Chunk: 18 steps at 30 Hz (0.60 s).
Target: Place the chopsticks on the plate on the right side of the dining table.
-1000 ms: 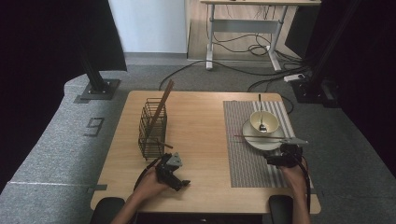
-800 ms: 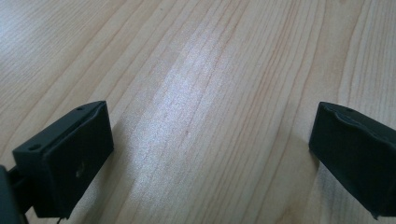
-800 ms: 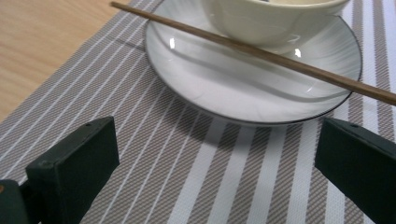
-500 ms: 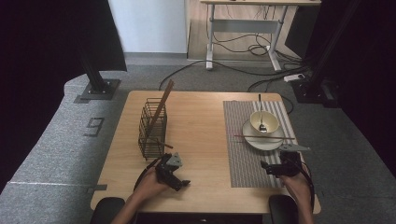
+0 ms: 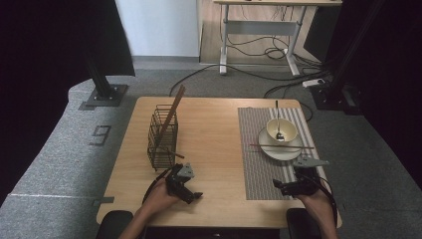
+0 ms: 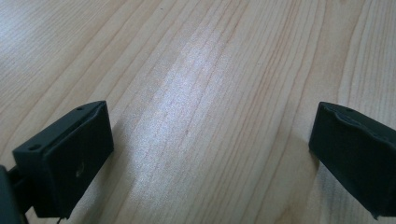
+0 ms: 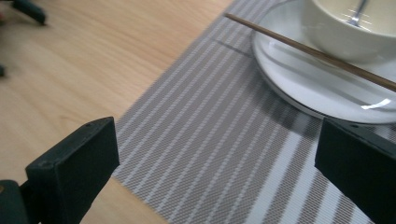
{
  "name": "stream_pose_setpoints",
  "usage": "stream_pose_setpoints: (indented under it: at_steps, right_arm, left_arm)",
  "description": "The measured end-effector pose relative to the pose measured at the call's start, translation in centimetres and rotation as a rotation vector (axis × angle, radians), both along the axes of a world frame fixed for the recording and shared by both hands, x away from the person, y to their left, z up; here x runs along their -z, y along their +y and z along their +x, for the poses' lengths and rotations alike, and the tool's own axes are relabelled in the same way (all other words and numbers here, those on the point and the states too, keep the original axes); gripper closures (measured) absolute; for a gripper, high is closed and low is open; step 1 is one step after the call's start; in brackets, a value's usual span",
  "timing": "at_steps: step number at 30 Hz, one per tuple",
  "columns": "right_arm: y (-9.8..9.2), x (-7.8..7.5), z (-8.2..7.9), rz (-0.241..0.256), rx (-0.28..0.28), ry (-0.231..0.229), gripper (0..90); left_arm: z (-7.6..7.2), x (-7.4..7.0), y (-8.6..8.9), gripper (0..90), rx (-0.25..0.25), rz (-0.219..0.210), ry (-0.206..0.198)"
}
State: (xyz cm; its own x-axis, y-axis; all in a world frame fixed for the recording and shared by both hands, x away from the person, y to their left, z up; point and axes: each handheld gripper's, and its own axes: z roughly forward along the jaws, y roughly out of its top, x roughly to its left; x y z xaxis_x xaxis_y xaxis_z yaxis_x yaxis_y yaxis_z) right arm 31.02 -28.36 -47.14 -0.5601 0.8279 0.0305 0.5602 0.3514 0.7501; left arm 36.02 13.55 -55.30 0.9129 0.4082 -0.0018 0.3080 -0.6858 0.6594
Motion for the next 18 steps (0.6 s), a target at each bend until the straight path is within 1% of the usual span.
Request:
stream_pose_setpoints:
  at_steps: [3, 7, 9, 15, 18]
  right_arm:
    - [0.8, -0.7, -0.2, 0.014, -0.035, -0.002, 0.0]
    - [1.8, -1.6, 0.0, 0.059, -0.075, -0.008, 0.0]
    - [2.3, -2.0, 0.2, 0.071, -0.100, -0.015, 0.0]
    - [4.1, -3.3, 0.6, 0.053, -0.143, -0.030, 0.0]
    - [4.7, -3.7, 0.9, 0.061, -0.163, -0.028, 0.0]
  left_arm:
    - [0.0, 0.0, 0.0, 0.0, 0.000, 0.000, 0.001]
    - [0.0, 0.0, 0.0, 0.0, 0.000, 0.000, 0.001]
    - [0.0, 0.0, 0.0, 0.0, 0.000, 0.001, 0.002]
    - [0.0, 0.0, 0.0, 0.0, 0.001, 0.001, 0.003]
    - [0.0, 0.0, 0.0, 0.0, 0.001, 0.000, 0.003]
